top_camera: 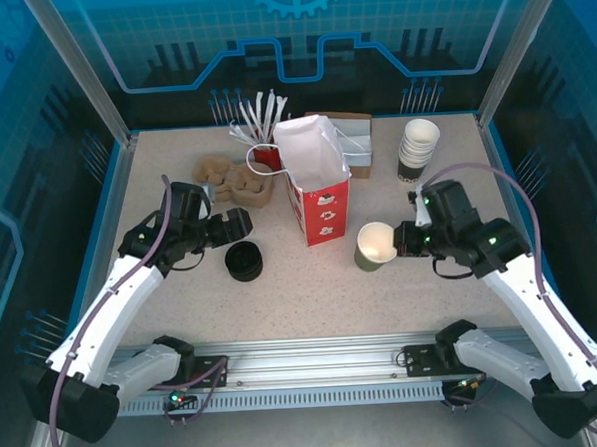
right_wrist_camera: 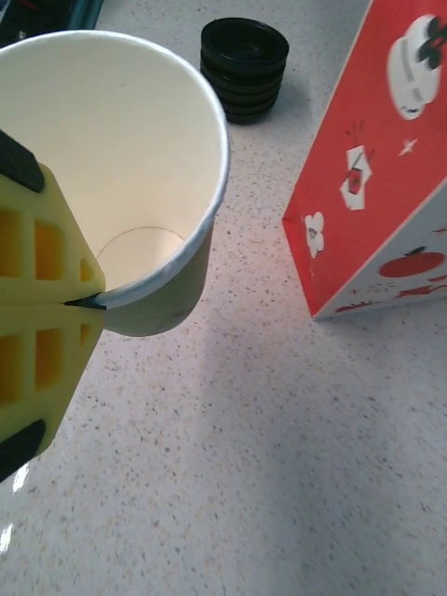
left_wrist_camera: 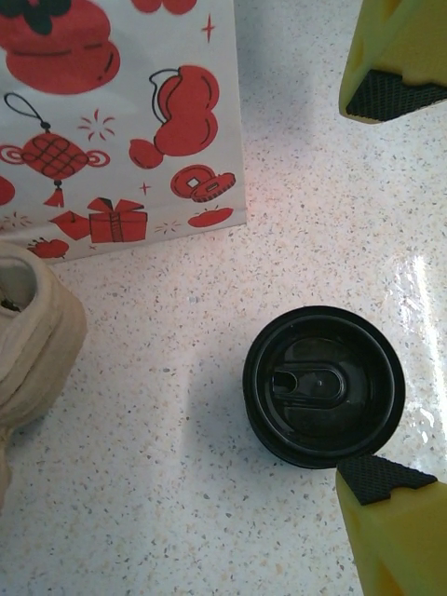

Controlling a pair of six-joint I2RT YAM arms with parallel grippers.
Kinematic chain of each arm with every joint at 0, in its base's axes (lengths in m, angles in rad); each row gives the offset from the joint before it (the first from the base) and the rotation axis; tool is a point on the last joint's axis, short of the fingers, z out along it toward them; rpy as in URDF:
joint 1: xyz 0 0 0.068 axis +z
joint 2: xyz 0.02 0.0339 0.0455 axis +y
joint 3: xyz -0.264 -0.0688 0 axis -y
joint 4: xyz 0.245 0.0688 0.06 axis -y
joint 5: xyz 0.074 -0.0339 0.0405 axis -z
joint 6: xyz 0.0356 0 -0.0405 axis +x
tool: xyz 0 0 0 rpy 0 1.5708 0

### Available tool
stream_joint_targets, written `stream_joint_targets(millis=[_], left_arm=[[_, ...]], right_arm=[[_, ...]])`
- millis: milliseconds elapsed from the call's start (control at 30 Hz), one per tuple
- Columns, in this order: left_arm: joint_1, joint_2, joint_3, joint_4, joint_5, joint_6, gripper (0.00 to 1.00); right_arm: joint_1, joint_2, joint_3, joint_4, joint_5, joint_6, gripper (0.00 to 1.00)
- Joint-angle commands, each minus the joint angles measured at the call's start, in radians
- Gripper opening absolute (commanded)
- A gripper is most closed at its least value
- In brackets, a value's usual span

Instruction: Pack the takeout coffee

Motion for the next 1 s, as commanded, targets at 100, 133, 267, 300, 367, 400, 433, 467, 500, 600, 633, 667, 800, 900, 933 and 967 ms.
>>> stream_joint_targets(millis=[100, 133, 267, 300, 367, 400, 433, 467, 500, 600, 633, 667, 800, 900, 933, 967], left_arm=[[-0.003, 0.025, -0.046, 0.038, -0.029, -0.073, 0.92], [-0.003, 0.029, -0.051, 0.039, -0.033, -0.081, 0.92], [-0.001, 0.036, -0.074, 0.048, -0.038, -0.091, 0.91], [0.001, 0.037, -0.083, 0.054, -0.039, -0.09, 0.91], [0.008, 0.039, -0.097, 0.058, -0.039, -0.093, 0.91], [0.013, 0.04, -0.106, 0.06, -0.038, -0.096, 0.91], [0.019, 0.042, -0.115, 0.062, -0.034, -0.096, 0.91], [0.026, 0.043, -0.122, 0.065, -0.03, -0.098, 0.91], [0.032, 0.044, -0.129, 0.066, -0.027, -0.098, 0.91], [0.047, 0.048, -0.147, 0.064, -0.025, -0.098, 0.91], [0.051, 0.049, -0.152, 0.064, -0.026, -0.099, 0.91], [0.055, 0.05, -0.157, 0.066, -0.025, -0.099, 0.89], [0.06, 0.057, -0.172, 0.07, -0.015, -0.098, 0.87], [0.06, 0.056, -0.182, 0.076, -0.014, -0.097, 0.87], [0.06, 0.056, -0.185, 0.078, -0.014, -0.097, 0.87], [0.06, 0.057, -0.189, 0.079, -0.014, -0.096, 0.87]], right_arm=[[0.182, 0.002, -0.124, 0.208, 0.165, 0.151, 0.0], [0.216, 0.012, -0.134, 0.229, 0.187, 0.166, 0.0], [0.324, 0.071, -0.158, 0.303, 0.248, 0.209, 0.0], [0.346, 0.092, -0.16, 0.321, 0.254, 0.217, 0.0], [0.386, 0.131, -0.156, 0.345, 0.271, 0.224, 0.0], [0.404, 0.152, -0.152, 0.352, 0.281, 0.231, 0.0], [0.42, 0.172, -0.146, 0.359, 0.283, 0.235, 0.0], [0.432, 0.189, -0.142, 0.365, 0.284, 0.237, 0.0], [0.444, 0.206, -0.139, 0.372, 0.287, 0.24, 0.0], [0.475, 0.252, -0.13, 0.385, 0.295, 0.248, 0.0], [0.484, 0.266, -0.128, 0.39, 0.295, 0.25, 0.0], [0.491, 0.276, -0.128, 0.395, 0.299, 0.252, 0.0], [0.51, 0.317, -0.128, 0.418, 0.302, 0.253, 0.0], [0.513, 0.342, -0.125, 0.438, 0.294, 0.253, 0.0], [0.513, 0.349, -0.125, 0.444, 0.292, 0.249, 0.0], [0.515, 0.357, -0.123, 0.449, 0.292, 0.247, 0.0]])
